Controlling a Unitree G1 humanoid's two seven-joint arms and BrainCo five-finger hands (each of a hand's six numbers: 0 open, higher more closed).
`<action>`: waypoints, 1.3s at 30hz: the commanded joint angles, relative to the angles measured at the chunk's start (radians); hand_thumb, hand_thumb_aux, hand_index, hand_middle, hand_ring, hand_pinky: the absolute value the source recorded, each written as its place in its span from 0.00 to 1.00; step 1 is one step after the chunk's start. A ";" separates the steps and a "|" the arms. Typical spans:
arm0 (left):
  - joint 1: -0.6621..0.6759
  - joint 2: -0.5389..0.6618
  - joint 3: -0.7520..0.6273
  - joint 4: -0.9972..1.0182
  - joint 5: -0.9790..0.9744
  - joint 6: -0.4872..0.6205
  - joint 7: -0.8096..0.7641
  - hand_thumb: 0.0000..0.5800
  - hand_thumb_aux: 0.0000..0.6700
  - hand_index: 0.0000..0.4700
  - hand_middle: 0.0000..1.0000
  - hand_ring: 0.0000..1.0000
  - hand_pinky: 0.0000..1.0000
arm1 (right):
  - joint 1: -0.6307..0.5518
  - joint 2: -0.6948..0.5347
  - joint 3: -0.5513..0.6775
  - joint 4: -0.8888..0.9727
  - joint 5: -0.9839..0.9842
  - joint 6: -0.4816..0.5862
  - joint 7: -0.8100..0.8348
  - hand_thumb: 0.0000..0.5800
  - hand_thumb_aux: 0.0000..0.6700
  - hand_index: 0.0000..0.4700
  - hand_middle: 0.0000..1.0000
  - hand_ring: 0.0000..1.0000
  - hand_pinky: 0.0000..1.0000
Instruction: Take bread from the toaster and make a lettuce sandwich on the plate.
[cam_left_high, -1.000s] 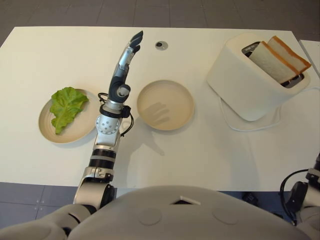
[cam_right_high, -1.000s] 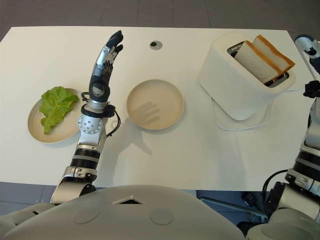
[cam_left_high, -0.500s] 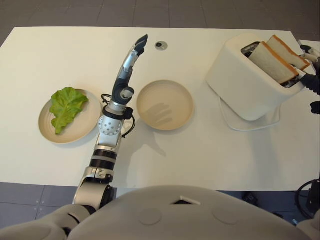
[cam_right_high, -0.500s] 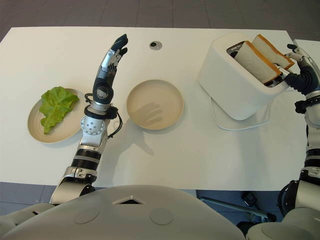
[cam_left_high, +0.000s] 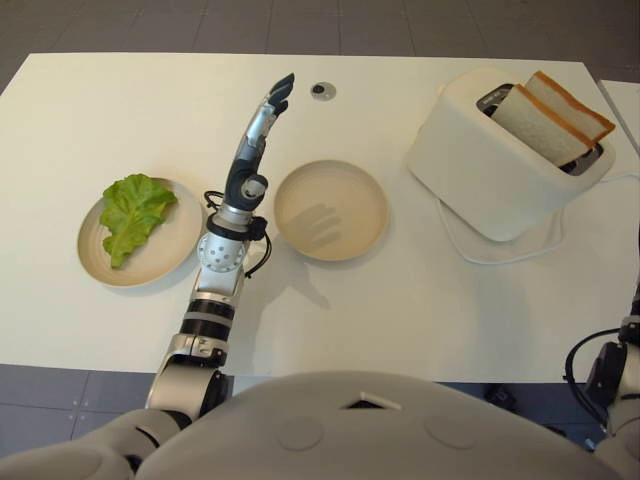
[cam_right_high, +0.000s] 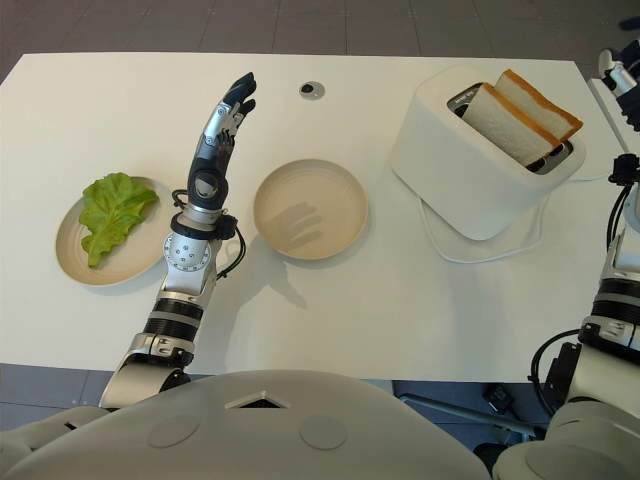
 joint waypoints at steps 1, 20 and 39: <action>0.003 0.016 0.015 0.009 -0.008 0.002 0.006 0.00 0.00 0.00 0.00 0.00 0.00 | -0.017 0.033 -0.006 -0.068 0.043 0.038 0.003 1.00 1.00 1.00 1.00 1.00 1.00; -0.004 0.018 0.006 0.020 -0.008 0.001 0.006 0.00 0.00 0.00 0.00 0.00 0.00 | 0.102 -0.130 0.184 0.207 -0.270 0.005 0.022 0.00 0.00 0.00 0.00 0.00 0.00; 0.003 0.014 -0.009 0.025 -0.007 -0.002 0.003 0.00 0.00 0.00 0.00 0.00 0.00 | 0.176 -0.137 0.113 0.113 -0.053 -0.031 0.156 0.05 0.02 0.02 0.00 0.00 0.00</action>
